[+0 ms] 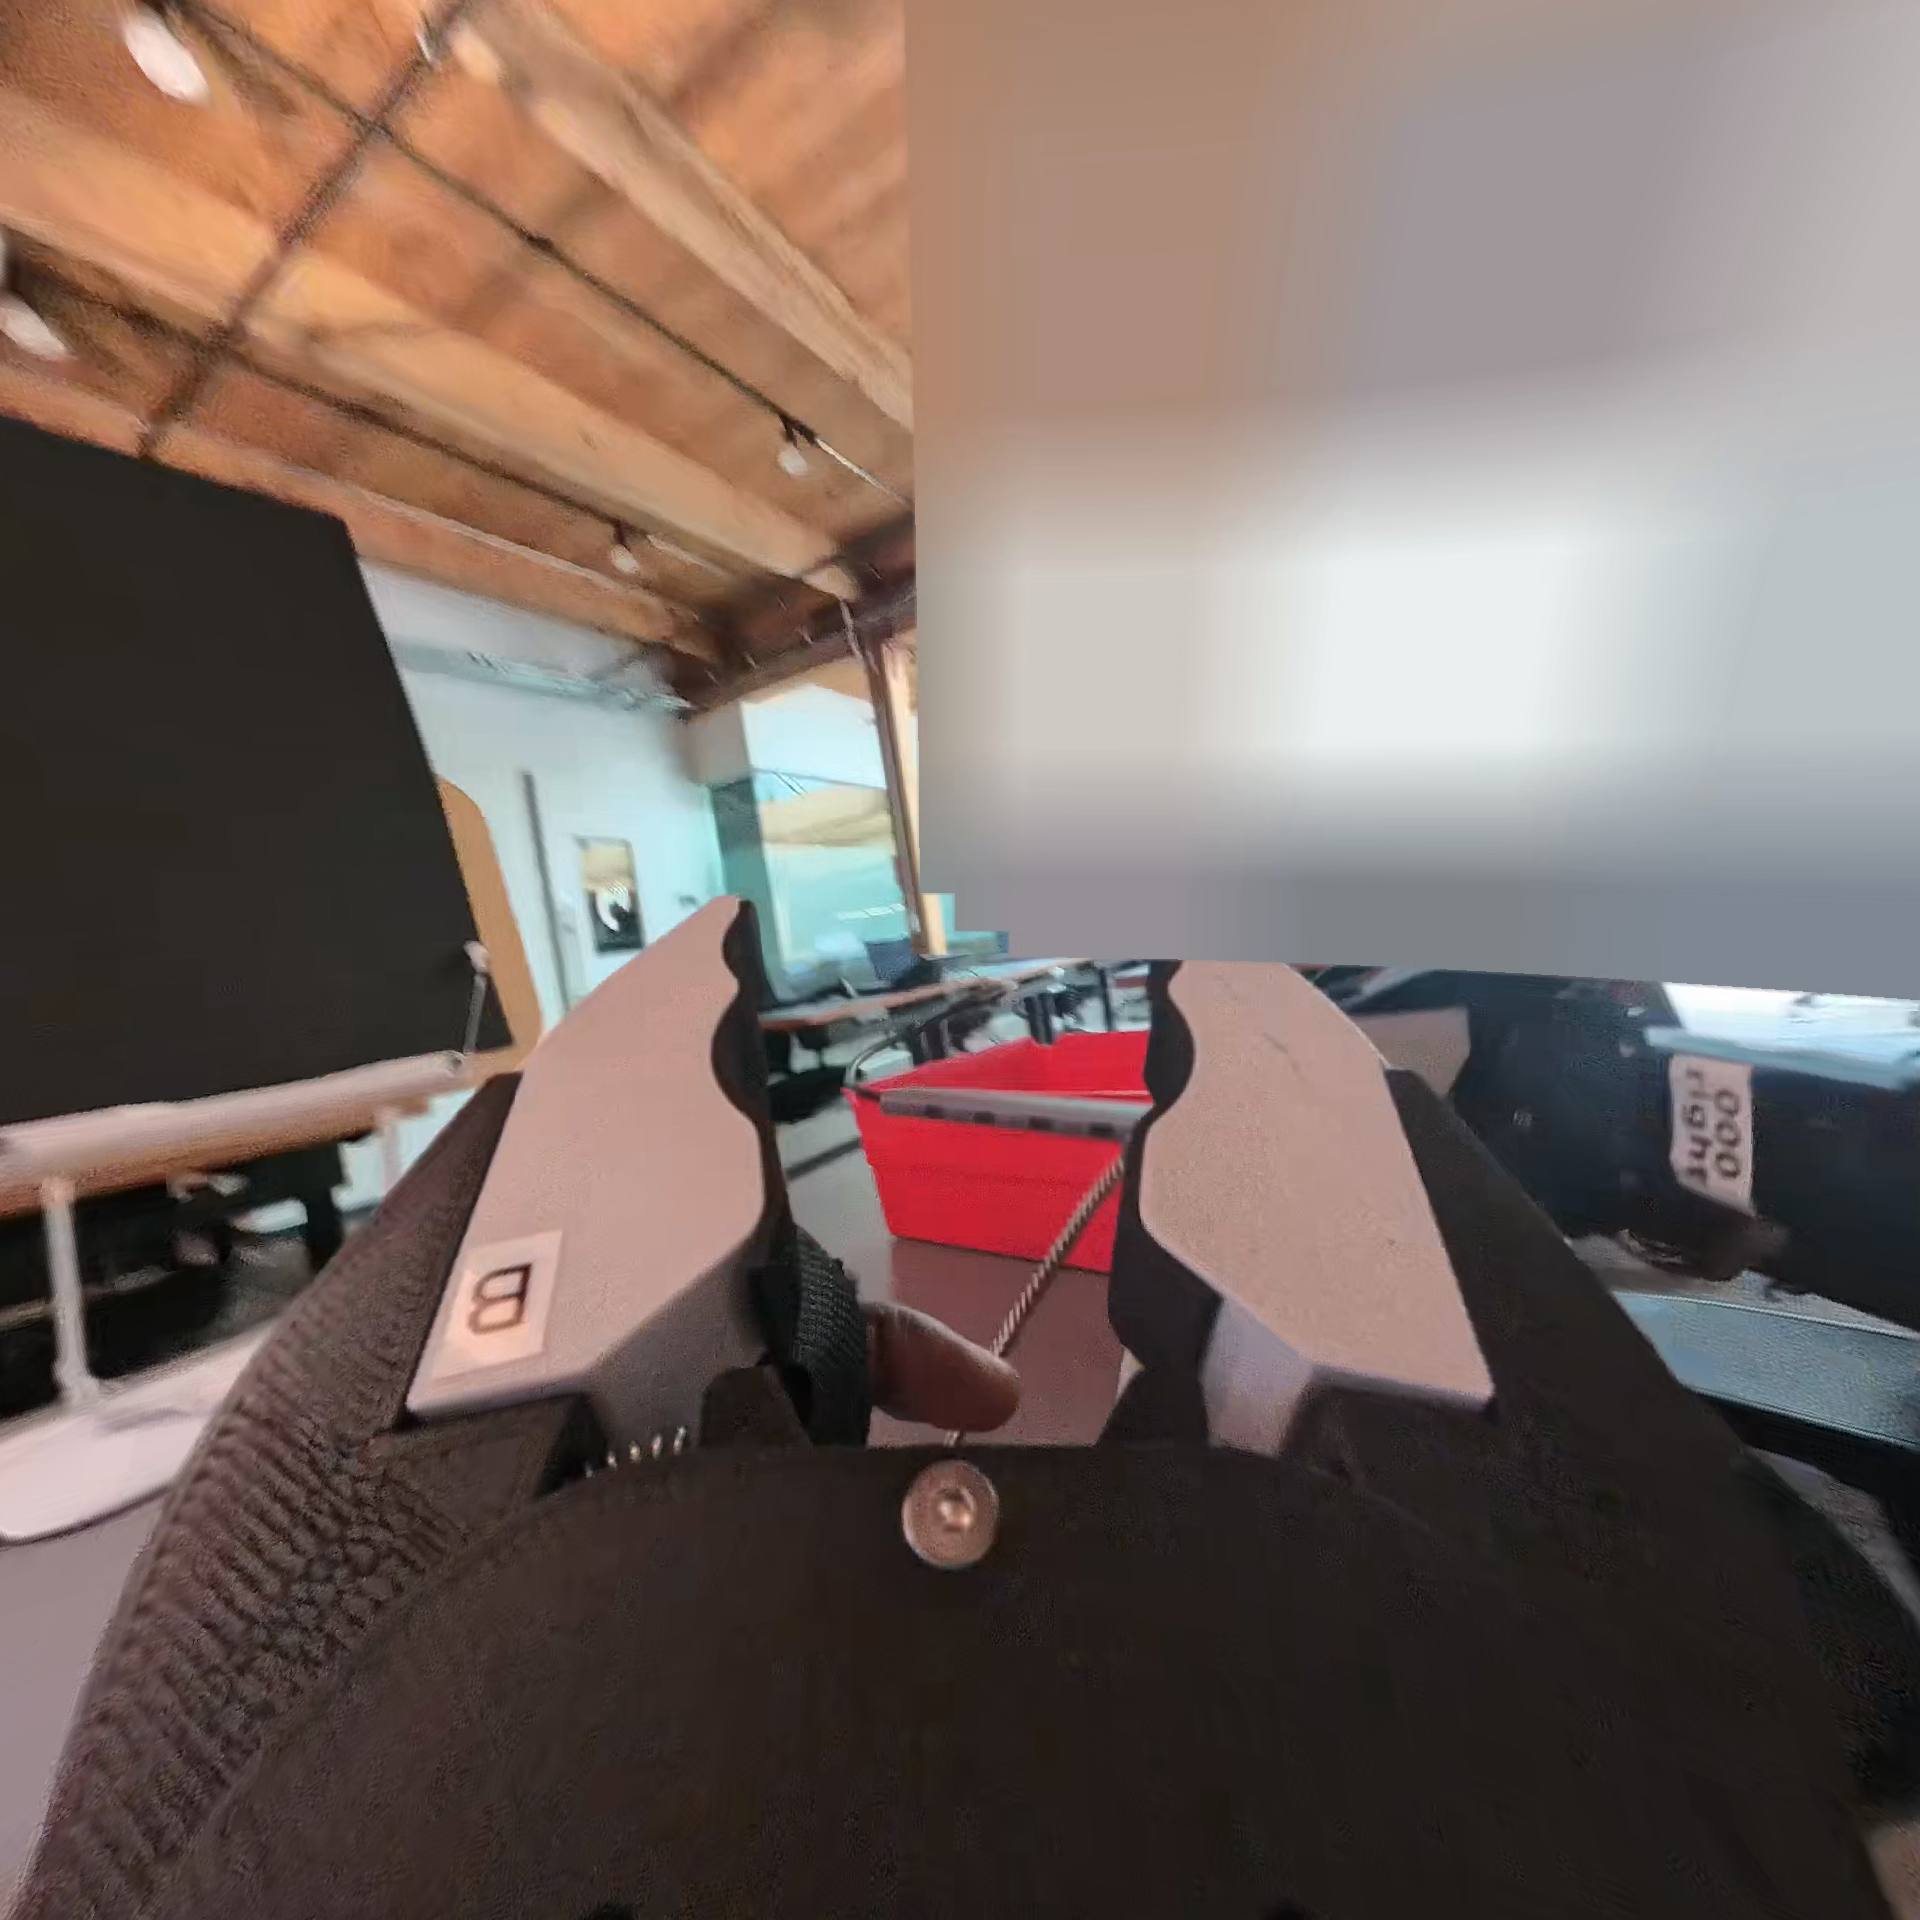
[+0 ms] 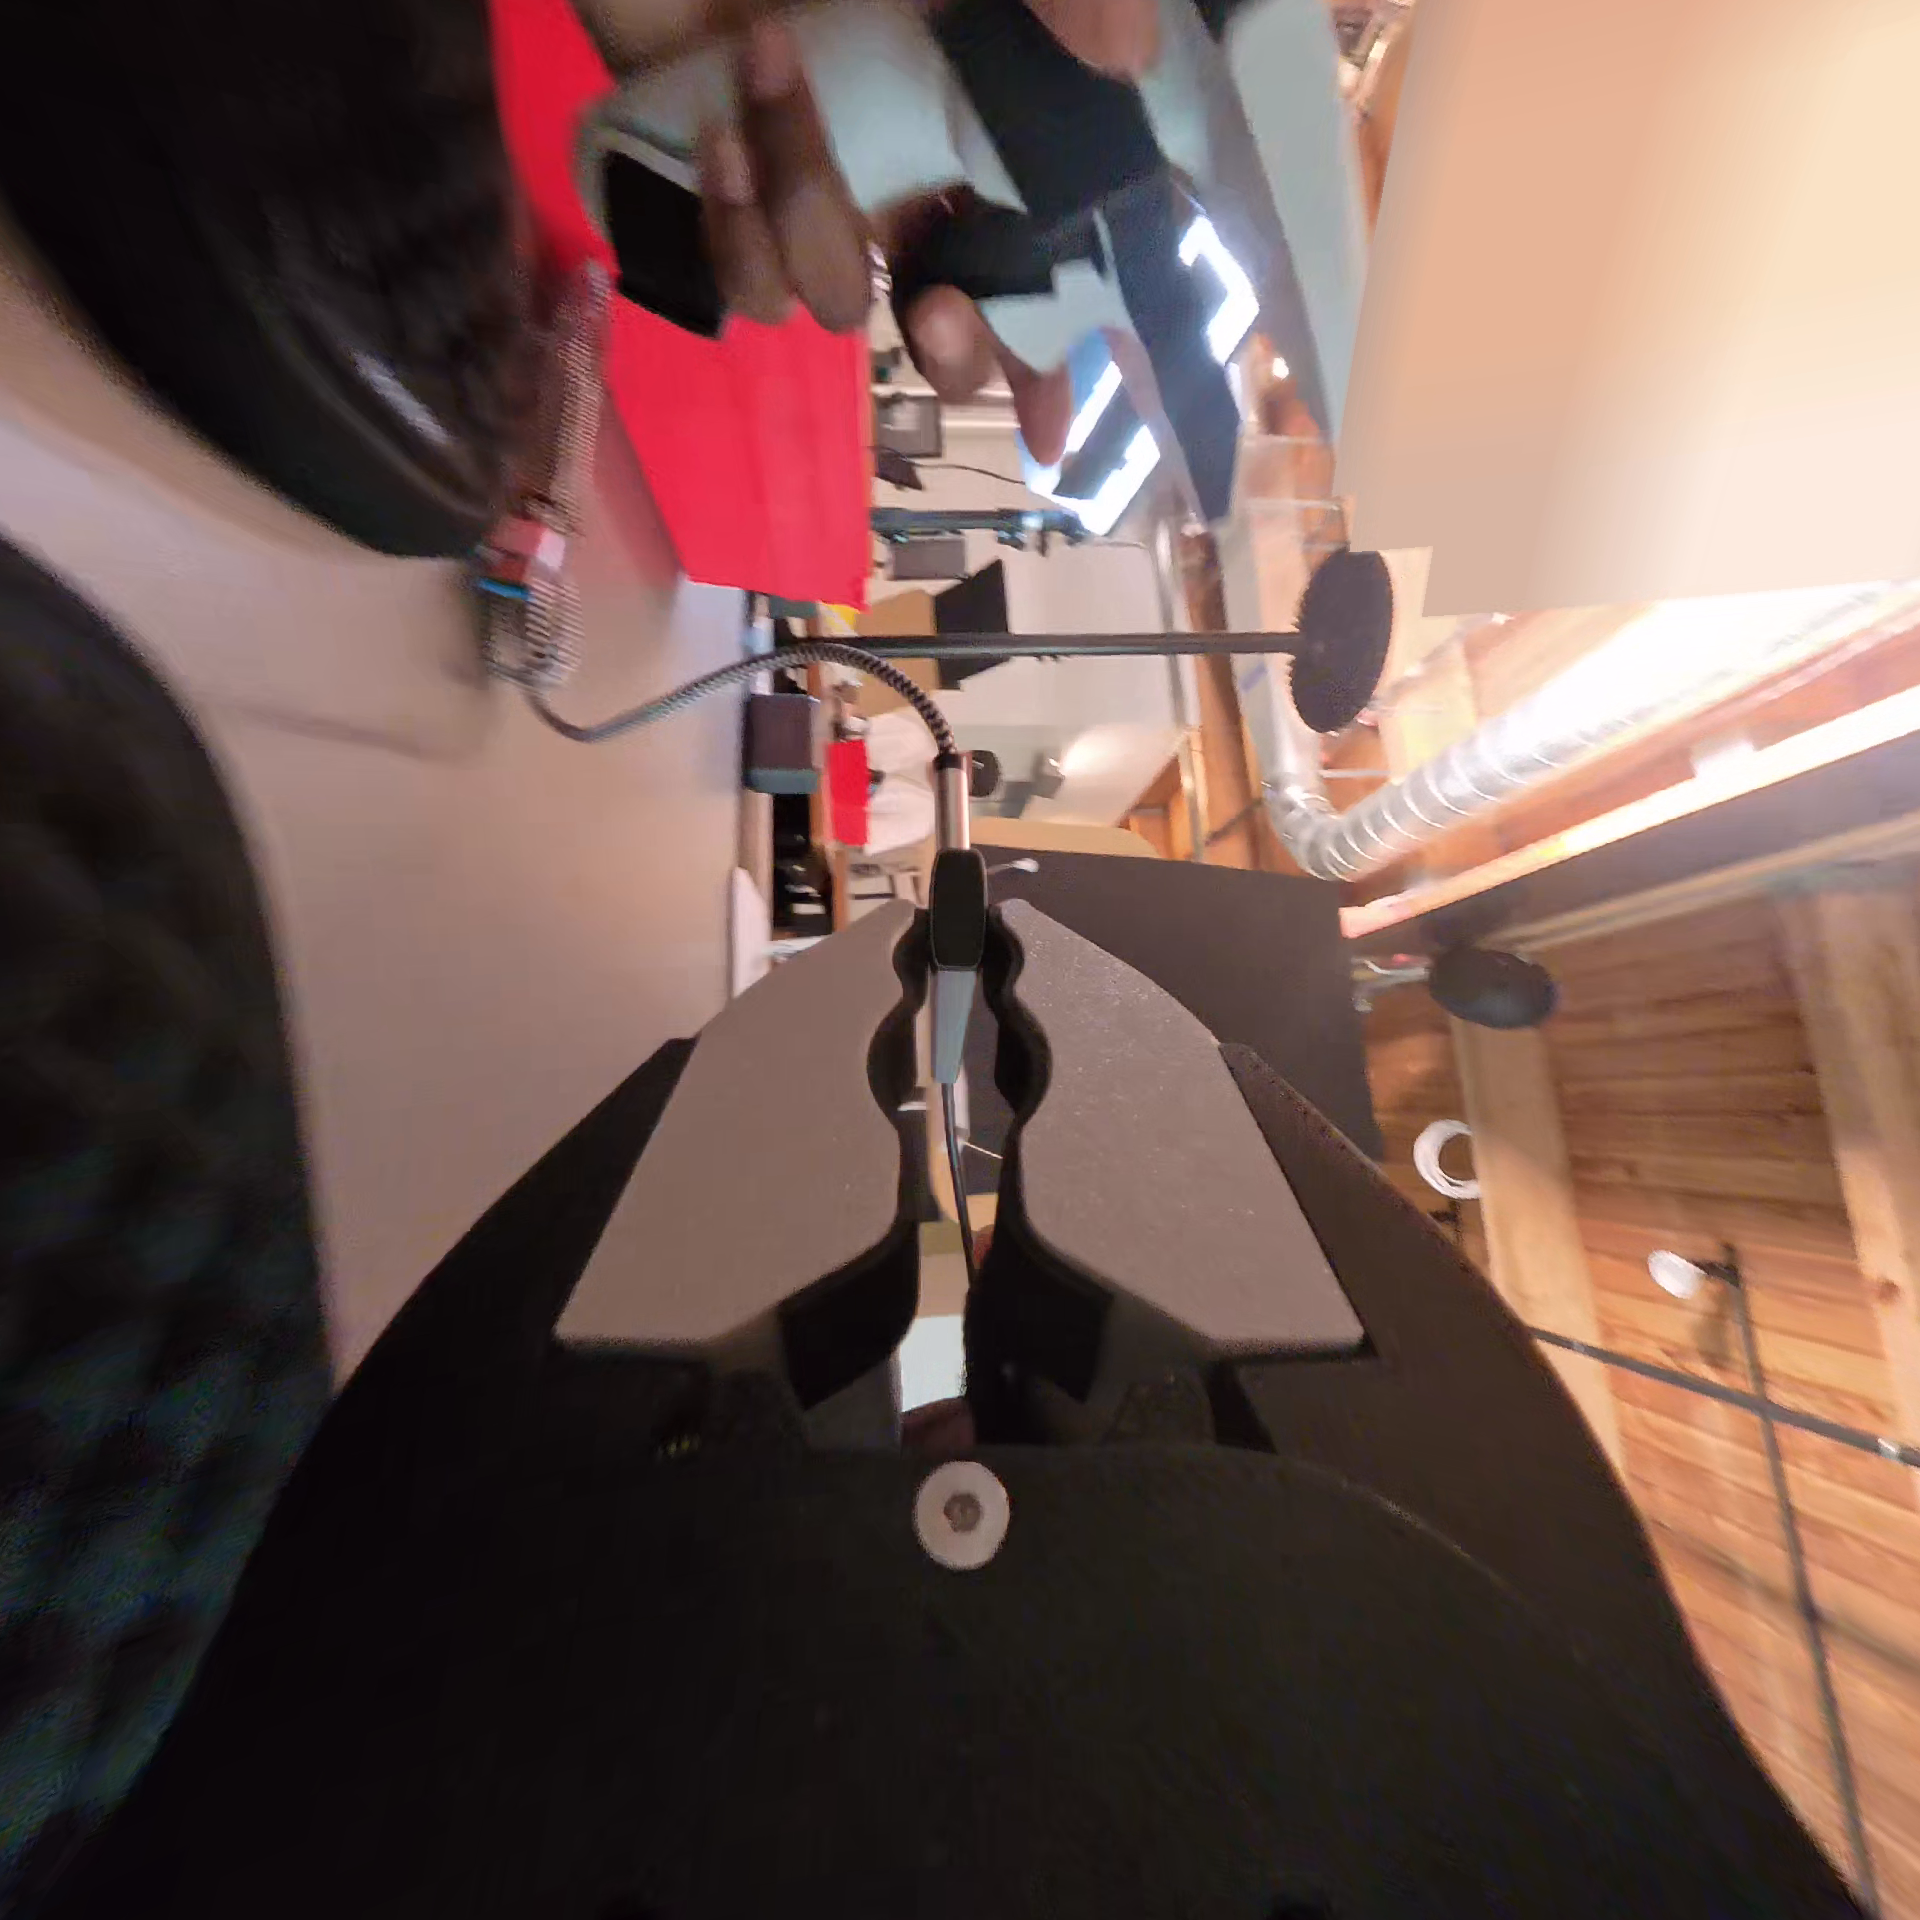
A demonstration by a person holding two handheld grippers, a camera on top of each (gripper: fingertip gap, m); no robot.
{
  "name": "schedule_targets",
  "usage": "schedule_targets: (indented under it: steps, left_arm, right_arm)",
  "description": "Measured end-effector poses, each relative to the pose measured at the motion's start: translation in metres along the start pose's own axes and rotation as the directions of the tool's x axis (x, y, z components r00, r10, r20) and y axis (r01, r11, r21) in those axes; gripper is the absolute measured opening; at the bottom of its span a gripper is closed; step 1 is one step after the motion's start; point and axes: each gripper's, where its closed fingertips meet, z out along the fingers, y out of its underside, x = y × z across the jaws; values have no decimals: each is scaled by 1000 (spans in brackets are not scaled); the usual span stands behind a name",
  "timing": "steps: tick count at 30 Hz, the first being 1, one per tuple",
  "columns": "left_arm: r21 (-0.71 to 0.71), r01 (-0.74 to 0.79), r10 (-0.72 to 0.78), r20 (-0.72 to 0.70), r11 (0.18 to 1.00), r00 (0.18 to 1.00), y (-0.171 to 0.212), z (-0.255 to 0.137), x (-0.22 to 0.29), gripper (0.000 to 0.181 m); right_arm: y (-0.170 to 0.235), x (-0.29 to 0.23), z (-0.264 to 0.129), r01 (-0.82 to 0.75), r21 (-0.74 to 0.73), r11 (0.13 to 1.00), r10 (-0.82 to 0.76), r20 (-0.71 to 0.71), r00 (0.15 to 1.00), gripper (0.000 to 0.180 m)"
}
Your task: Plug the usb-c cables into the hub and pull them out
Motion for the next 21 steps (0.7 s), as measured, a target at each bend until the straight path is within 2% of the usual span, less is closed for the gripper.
schedule_targets:
  steps: [3, 6, 11, 17, 21]
  left_arm:
    - [2, -45, 45, -5, 999, 999, 0, 2, 6, 82]
    - [54, -82, 81, 27, 995, 996, -8, -1, 4, 82]
    - [72, -57, 54, 39, 996, 998, -11, -3, 0, 82]
    - [36, -86, 85, 28, 996, 996, -6, 0, 4, 81]
    - [12, -124, 123, 16, 992, 992, -2, 1, 8, 79]
  right_arm:
    - [16, 36, 7, -7, -49, 999, 3, -100, 995, 9]
    - [35, 77, 13, -52, -95, 994, 32, -201, 979, 9]
    - [79, 141, 12, -113, -241, 964, 22, -351, 936, 9]
    - [138, 232, -24, -227, -418, 880, -44, -547, 836, 9]
    - [170, 284, -59, -302, -458, 836, -80, -646, 759, 9]
